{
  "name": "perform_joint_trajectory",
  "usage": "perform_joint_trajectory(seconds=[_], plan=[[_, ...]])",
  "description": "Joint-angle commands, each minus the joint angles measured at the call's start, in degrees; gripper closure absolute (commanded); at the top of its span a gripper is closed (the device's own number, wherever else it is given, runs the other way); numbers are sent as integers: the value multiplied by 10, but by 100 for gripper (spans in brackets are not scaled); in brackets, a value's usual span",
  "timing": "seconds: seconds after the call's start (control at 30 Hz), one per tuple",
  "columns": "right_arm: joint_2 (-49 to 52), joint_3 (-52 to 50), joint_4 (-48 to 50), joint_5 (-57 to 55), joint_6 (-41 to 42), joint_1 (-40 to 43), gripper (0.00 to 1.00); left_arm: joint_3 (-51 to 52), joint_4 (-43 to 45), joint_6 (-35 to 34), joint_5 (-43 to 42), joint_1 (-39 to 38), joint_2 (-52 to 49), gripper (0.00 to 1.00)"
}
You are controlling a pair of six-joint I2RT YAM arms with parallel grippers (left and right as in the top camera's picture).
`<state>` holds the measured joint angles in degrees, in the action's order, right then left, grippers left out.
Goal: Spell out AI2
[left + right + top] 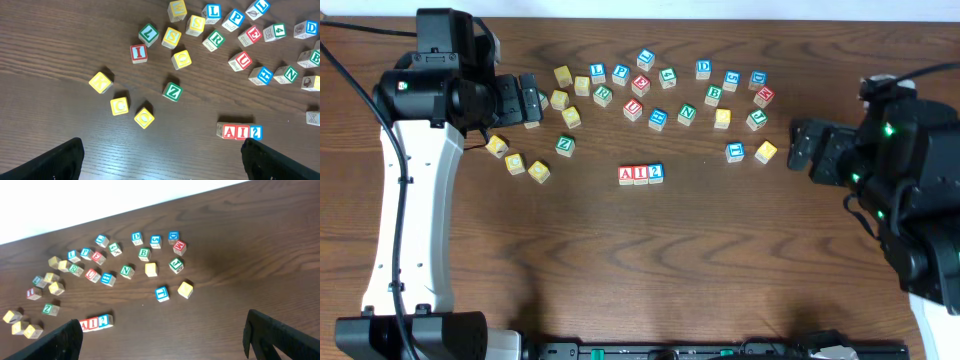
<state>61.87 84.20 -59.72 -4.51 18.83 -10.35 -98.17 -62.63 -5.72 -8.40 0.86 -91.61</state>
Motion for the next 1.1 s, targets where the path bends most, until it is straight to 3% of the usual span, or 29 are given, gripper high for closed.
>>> perform_joint_trajectory(seconds=[0.0,0.33,0.63,0.9,1.07], plan=[[-9,6,-5,-5,-7,3,1,-7,-1,8,5,1,-2,1],[-9,6,-52,-38,-18,3,1,-7,-1,8,5,1,-2,0],[-51,-26,10,-76,-18,28,1,-7,-1,8,5,1,-2,0],[-209,-250,183,-24,-46,102,1,-7,-1,8,5,1,-2,0],[-323,-398,292,-24,-59,103,1,-7,-1,8,5,1,-2,0]])
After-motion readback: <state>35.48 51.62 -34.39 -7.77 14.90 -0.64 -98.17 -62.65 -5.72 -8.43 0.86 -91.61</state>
